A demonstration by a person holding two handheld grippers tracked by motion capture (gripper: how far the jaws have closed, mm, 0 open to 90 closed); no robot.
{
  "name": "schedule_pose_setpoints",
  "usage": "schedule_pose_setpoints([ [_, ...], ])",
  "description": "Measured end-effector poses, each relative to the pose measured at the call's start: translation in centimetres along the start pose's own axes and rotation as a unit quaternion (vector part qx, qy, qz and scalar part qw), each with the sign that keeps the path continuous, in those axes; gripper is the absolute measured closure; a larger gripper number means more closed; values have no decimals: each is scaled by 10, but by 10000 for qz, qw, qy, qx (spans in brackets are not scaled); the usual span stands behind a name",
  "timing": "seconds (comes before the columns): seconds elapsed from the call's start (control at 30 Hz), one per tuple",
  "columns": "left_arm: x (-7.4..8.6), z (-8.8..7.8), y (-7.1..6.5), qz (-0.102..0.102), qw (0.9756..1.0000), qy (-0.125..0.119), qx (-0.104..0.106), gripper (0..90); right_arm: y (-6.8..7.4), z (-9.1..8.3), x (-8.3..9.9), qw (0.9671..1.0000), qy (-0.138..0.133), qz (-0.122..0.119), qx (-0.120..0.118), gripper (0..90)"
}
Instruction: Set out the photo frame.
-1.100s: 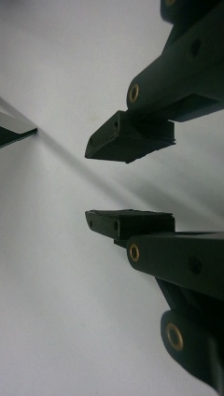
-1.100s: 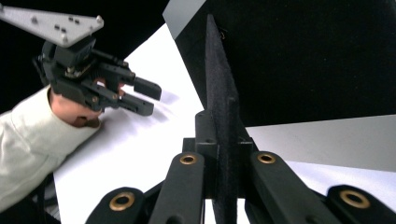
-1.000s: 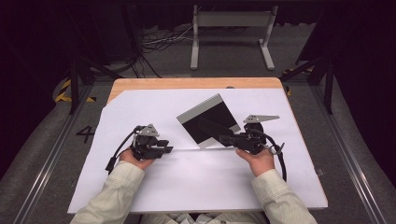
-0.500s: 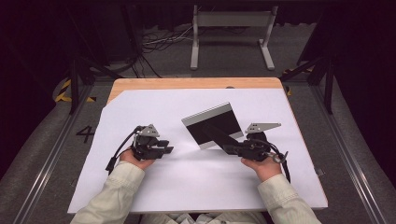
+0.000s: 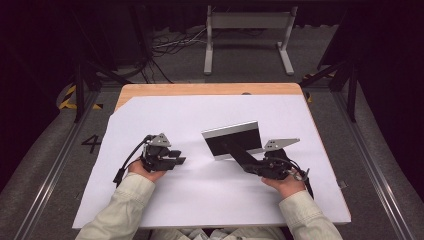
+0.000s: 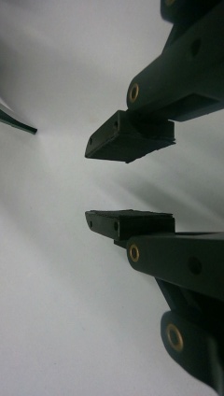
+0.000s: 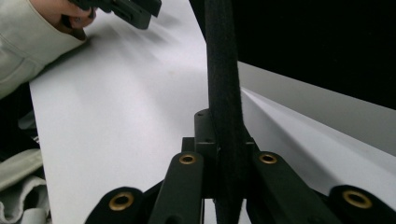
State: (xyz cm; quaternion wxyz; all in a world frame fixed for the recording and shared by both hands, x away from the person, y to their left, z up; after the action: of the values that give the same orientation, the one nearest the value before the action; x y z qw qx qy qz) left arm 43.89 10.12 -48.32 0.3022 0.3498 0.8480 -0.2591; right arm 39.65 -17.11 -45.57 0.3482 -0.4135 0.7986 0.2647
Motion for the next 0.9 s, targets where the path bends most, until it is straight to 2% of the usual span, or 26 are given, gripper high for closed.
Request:
schedule_pose_setpoints([
  [0.27, 0, 0, 0, 29, 10000, 6, 5, 640, -1, 2, 10, 9998, 212, -38, -12, 855],
  [0.4, 0, 0, 0, 27, 10000, 2, 16, 639, -2, 3, 14, 9994, 293, -204, 17, 850],
  [0.73, -1, 1, -1, 30, 10000, 4, 35, 639, -8, 6, 23, 9986, 505, -152, 76, 817],
  [0.9, -1, 0, -1, 32, 10000, 1, 35, 639, -10, 7, 26, 9976, 623, -256, 142, 804],
])
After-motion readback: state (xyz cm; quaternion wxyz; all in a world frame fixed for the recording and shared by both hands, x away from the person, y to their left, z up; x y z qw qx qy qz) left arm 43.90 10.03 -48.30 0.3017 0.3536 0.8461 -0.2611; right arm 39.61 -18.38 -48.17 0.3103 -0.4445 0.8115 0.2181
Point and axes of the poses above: each handheld gripper's, and its own axes: z roughly forward along the jaws, x roughly out of its underside, y roughly to its left, the point moved 8 cm from there along z, roughly forward along the jaws, and after that the axes turned 8 degrees about -z, right-handed, at the moved point
